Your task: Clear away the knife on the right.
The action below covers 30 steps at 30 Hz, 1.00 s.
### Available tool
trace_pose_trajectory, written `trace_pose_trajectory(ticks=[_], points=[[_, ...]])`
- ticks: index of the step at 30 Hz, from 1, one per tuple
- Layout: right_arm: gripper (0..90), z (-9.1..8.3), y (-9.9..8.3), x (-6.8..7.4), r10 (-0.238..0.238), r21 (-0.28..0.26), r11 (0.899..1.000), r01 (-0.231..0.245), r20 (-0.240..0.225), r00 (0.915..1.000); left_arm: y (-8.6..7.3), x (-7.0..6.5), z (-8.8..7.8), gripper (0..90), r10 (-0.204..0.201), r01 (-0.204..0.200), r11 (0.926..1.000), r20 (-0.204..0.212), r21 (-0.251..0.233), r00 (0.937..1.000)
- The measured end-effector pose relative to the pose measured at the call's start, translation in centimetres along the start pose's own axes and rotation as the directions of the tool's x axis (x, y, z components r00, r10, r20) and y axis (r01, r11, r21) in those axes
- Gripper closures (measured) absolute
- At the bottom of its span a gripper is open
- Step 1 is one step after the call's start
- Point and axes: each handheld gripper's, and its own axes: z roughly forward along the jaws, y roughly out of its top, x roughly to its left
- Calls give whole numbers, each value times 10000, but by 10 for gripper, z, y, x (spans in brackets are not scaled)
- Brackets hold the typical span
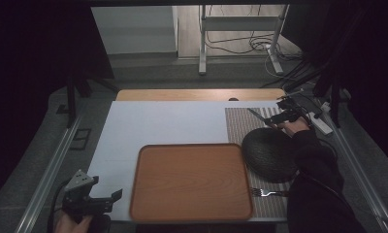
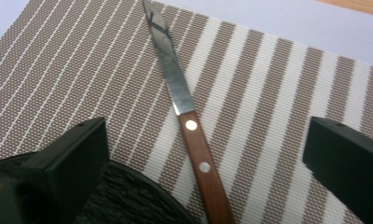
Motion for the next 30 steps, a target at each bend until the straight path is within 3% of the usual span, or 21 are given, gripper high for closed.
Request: trace_pose_trajectory(ticks=[3, 7, 19, 26, 29, 30], points=[[0, 2, 3, 4, -217, 6, 9998, 218, -272, 9994, 0, 0, 0, 26, 10, -10, 10000, -2, 3, 10000], [0, 5, 7, 6, -234, 34, 9997, 235, -176, 9996, 0, 0, 0, 26, 13, -13, 10000, 0, 7, 10000], [0, 40, 2, -5, 133, 1163, 9931, -160, 242, 9996, 0, -1, 0, 27, 74, -74, 10000, -6, 46, 10000], [0, 41, 1, -4, -38, 1081, 9941, 3, 324, 9995, 0, -1, 0, 27, 87, -87, 9999, -7, 55, 10000], [182, 36, 2, -5, -260, 980, 9949, 244, 153, 9995, 0, -1, 0, 27, 99, -99, 9999, -12, 65, 10000], [182, 36, 2, -5, -260, 980, 9949, 244, 153, 9995, 0, -1, 0, 27, 99, -99, 9999, -12, 65, 10000]])
